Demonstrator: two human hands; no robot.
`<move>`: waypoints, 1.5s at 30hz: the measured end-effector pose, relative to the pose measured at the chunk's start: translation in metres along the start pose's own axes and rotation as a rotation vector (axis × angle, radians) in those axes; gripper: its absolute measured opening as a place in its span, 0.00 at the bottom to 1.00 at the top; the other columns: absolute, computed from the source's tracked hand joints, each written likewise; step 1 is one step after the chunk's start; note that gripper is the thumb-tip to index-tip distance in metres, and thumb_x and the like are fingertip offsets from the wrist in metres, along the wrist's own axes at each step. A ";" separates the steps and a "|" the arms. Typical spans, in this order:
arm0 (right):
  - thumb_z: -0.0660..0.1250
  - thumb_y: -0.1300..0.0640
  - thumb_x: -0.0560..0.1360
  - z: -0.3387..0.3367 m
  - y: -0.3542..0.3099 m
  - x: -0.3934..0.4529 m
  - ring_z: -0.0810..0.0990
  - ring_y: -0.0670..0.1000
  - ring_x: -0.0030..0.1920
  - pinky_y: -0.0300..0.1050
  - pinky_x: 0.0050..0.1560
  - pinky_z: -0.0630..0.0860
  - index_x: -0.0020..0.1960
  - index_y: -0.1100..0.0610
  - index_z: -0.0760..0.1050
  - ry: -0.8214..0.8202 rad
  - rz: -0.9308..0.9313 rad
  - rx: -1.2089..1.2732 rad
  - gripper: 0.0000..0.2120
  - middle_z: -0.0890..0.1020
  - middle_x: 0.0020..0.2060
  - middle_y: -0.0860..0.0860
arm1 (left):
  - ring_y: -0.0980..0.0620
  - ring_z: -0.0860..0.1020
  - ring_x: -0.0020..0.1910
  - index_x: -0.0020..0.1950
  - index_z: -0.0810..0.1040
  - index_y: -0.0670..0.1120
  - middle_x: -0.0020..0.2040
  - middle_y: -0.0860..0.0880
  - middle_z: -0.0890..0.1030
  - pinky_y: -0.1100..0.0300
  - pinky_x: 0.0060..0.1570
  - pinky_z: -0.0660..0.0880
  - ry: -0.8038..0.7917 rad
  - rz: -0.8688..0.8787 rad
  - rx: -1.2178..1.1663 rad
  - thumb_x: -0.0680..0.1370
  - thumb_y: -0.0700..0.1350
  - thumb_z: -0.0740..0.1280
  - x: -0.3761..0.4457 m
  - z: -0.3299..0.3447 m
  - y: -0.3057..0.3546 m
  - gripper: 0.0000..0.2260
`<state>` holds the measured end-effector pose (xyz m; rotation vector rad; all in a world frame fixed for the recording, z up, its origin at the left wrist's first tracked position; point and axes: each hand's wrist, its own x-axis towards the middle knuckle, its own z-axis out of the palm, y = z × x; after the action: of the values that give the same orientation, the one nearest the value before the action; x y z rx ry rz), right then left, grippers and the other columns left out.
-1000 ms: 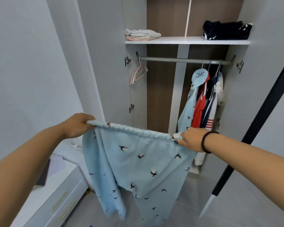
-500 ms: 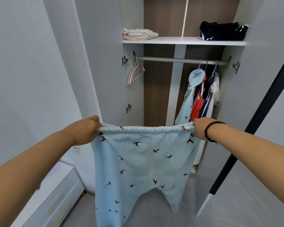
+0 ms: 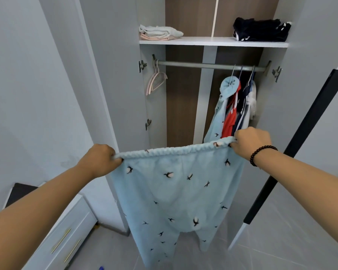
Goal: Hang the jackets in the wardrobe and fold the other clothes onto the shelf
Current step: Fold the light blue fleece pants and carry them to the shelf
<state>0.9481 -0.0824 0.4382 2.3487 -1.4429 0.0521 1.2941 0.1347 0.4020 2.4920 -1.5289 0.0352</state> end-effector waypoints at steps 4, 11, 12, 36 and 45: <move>0.62 0.48 0.74 -0.006 -0.003 -0.001 0.70 0.49 0.27 0.38 0.26 0.61 0.30 0.54 0.66 0.091 -0.077 0.141 0.17 0.70 0.25 0.49 | 0.46 0.80 0.41 0.42 0.79 0.43 0.38 0.48 0.81 0.56 0.40 0.79 0.006 -0.218 -0.611 0.71 0.53 0.67 -0.005 -0.002 0.005 0.13; 0.69 0.50 0.69 -0.013 -0.039 0.002 0.70 0.52 0.29 0.42 0.28 0.67 0.28 0.59 0.68 0.012 0.005 0.555 0.18 0.69 0.25 0.53 | 0.50 0.83 0.43 0.42 0.84 0.45 0.37 0.51 0.85 0.57 0.41 0.77 0.067 -0.401 -1.037 0.68 0.53 0.78 -0.010 0.002 0.014 0.13; 0.69 0.50 0.69 -0.013 -0.044 0.003 0.69 0.51 0.28 0.41 0.28 0.66 0.29 0.59 0.68 0.007 0.027 0.582 0.18 0.68 0.25 0.52 | 0.50 0.83 0.43 0.41 0.84 0.45 0.37 0.51 0.85 0.59 0.40 0.77 0.082 -0.423 -1.068 0.68 0.52 0.78 -0.010 0.002 0.014 0.11; 0.63 0.66 0.72 -0.100 -0.179 -0.016 0.82 0.52 0.30 0.56 0.47 0.82 0.48 0.50 0.69 -0.376 -0.138 1.479 0.12 0.74 0.45 0.53 | 0.48 0.81 0.53 0.57 0.76 0.48 0.54 0.47 0.82 0.53 0.52 0.78 -0.012 -0.246 -1.371 0.66 0.60 0.75 -0.039 -0.016 0.055 0.26; 0.57 0.77 0.70 -0.109 -0.167 -0.030 0.79 0.58 0.55 0.49 0.52 0.79 0.53 0.55 0.71 -0.603 -0.355 1.505 0.21 0.80 0.54 0.62 | 0.54 0.77 0.59 0.63 0.67 0.57 0.61 0.51 0.75 0.58 0.57 0.77 -0.007 0.147 -1.134 0.58 0.45 0.82 -0.041 -0.008 0.054 0.39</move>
<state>1.0967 0.0473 0.4822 4.0985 -1.3340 0.5368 1.2279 0.1490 0.4138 1.4669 -1.1931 -0.6269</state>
